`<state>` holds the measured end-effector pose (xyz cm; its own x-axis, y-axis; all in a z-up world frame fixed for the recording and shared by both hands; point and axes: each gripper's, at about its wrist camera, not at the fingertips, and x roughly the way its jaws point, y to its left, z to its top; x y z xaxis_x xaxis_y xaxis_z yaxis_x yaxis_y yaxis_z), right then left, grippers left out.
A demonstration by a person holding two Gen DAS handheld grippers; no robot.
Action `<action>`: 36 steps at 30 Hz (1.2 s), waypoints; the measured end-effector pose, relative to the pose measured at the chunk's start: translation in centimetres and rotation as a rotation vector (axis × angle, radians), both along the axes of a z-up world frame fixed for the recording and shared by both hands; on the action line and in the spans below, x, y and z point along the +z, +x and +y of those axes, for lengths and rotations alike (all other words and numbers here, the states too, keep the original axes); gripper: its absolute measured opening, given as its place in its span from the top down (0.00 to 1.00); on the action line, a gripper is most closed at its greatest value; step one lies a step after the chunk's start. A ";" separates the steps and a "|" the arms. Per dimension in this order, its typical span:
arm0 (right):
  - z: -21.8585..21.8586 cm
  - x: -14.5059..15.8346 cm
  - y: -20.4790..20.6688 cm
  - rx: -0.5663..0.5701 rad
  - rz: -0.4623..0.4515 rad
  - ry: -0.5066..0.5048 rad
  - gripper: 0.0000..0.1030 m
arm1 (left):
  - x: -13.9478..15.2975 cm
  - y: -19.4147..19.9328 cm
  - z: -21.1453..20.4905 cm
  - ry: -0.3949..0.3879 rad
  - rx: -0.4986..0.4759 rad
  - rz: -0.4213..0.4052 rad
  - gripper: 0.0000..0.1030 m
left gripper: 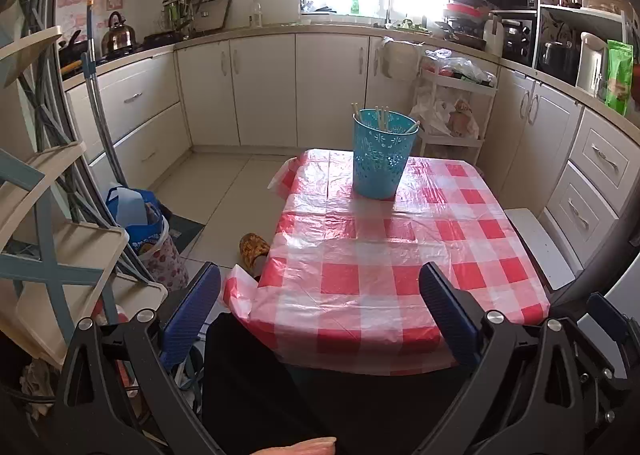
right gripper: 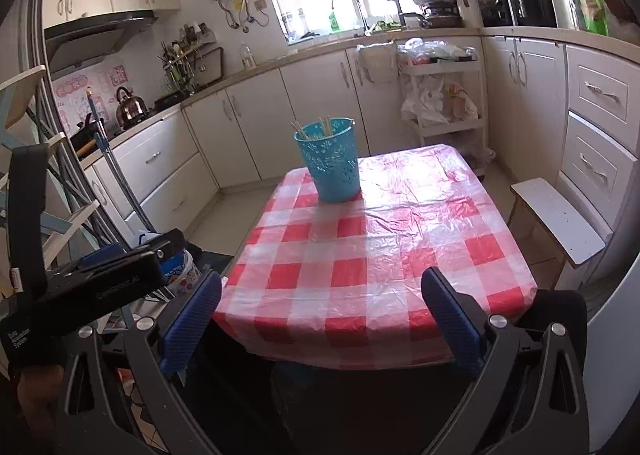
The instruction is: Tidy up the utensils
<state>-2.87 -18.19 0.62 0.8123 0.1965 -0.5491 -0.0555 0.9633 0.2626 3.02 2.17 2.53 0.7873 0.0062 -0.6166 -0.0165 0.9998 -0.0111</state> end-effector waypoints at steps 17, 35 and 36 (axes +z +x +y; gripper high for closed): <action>0.2 0.3 -1.7 -0.020 -0.015 -0.040 0.07 | 0.6 -2.1 -0.7 0.009 -0.027 -0.018 0.07; 0.4 -0.1 -2.1 -0.019 0.009 -0.054 0.07 | 0.4 -2.4 -0.9 -0.005 -0.034 -0.008 0.07; 0.4 -0.2 -2.0 -0.018 0.011 -0.055 0.07 | 0.3 -2.3 -0.7 -0.017 -0.038 -0.003 0.07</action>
